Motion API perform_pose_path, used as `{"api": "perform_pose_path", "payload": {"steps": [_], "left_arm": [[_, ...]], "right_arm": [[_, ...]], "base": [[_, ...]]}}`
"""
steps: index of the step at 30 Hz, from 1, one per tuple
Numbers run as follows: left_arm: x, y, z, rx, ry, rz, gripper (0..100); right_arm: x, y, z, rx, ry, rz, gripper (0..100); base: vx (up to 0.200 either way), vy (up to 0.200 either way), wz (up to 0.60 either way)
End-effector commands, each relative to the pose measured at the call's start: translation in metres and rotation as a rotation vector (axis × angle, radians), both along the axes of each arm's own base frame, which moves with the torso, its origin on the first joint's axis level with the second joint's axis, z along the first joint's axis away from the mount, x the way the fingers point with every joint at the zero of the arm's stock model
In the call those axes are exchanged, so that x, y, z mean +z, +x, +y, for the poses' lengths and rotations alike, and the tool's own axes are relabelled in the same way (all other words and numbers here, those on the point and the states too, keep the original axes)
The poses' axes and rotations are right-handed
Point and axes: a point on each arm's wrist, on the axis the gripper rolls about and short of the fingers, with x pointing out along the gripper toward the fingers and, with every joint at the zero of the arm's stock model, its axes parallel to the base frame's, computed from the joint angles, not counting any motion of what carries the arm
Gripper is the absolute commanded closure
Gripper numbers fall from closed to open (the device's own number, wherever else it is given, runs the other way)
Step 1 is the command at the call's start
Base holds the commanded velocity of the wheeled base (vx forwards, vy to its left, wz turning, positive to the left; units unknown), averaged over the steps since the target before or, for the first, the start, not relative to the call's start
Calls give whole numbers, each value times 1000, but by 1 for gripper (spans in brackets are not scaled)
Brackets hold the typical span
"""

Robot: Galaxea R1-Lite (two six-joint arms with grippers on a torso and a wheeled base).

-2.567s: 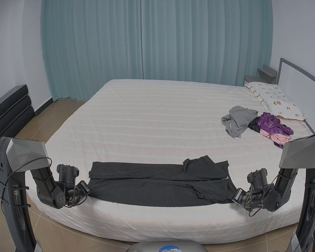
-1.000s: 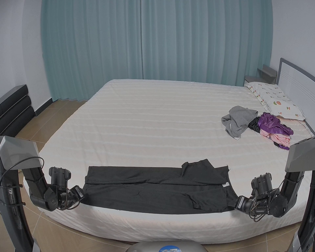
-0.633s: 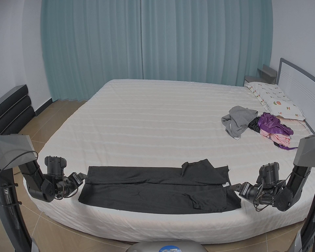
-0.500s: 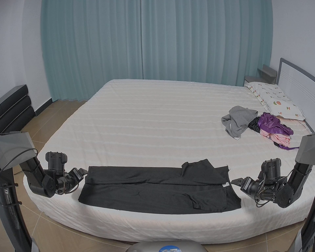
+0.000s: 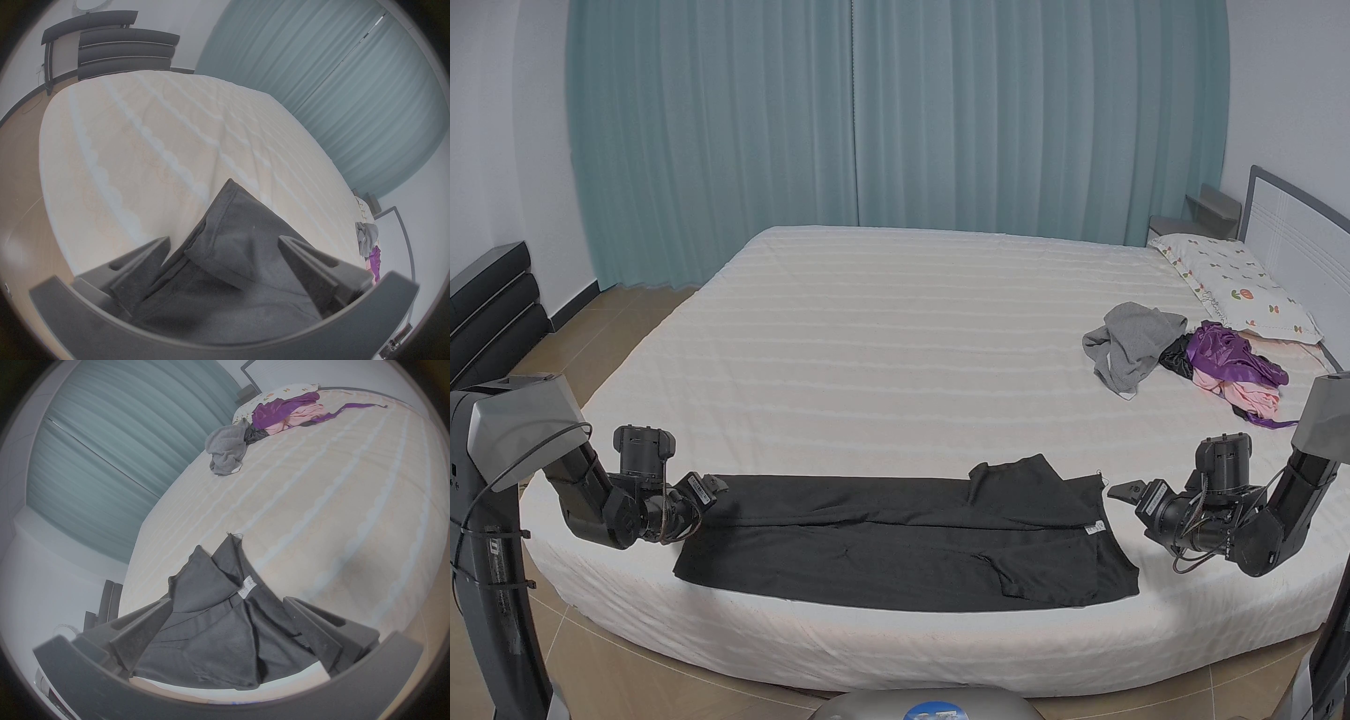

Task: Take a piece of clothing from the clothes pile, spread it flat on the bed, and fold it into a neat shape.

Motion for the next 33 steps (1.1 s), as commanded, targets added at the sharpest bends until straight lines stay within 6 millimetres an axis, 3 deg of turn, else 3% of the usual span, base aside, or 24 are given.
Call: {"api": "perform_pose_path", "payload": {"steps": [1, 5, 12, 21, 33], "left_arm": [[-10, 7, -1, 6, 6, 17, 100], [-7, 8, 0, 12, 8, 6, 100], [8, 10, 0, 27, -2, -37, 100], [13, 12, -3, 23, 0, -54, 100], [14, 13, -3, 24, 2, -60, 100]], "right_arm": [[-6, 7, 9, 17, 14, 6, 0], [-9, 11, 16, 28, 10, 6, 0], [-16, 46, 35, 42, -6, 65, 0], [-36, 77, 50, 41, -48, 131, 0], [-42, 84, 55, 46, -65, 160, 0]], "base": [[0, 0, 0], [0, 0, 0], [0, 0, 0], [0, 0, 0], [0, 0, 0]]}}
